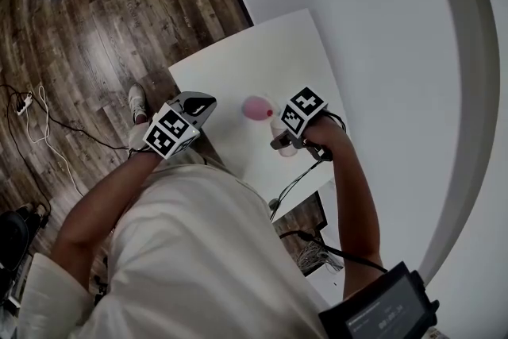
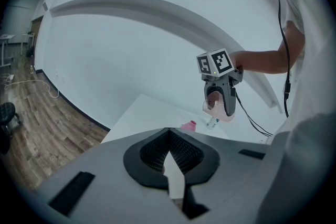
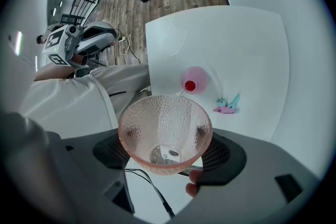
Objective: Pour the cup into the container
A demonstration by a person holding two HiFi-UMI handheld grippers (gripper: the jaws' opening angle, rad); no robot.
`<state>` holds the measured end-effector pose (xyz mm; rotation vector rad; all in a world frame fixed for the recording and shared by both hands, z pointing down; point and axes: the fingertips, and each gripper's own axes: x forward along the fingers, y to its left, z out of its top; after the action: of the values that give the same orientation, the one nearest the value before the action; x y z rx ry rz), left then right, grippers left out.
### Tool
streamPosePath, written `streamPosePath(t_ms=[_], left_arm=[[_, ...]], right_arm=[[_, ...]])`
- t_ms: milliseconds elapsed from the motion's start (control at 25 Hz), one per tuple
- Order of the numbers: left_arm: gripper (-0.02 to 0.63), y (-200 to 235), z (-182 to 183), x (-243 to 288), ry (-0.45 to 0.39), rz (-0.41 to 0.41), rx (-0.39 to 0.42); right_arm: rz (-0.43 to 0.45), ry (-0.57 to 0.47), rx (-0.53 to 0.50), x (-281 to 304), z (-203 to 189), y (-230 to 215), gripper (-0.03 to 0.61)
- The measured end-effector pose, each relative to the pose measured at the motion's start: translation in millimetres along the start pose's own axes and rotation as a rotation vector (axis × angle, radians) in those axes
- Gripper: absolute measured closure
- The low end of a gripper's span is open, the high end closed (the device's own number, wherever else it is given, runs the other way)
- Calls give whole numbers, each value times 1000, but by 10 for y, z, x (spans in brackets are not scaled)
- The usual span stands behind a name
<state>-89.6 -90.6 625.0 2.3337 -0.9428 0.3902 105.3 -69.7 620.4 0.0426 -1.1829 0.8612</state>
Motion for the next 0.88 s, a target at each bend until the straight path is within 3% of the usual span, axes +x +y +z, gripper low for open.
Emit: streamPosePath(t_ms=[880], left_arm=[[604,30,7,-12,-9,8,-11]], right_arm=[[-13,29,-23,-64,50,-35,198]])
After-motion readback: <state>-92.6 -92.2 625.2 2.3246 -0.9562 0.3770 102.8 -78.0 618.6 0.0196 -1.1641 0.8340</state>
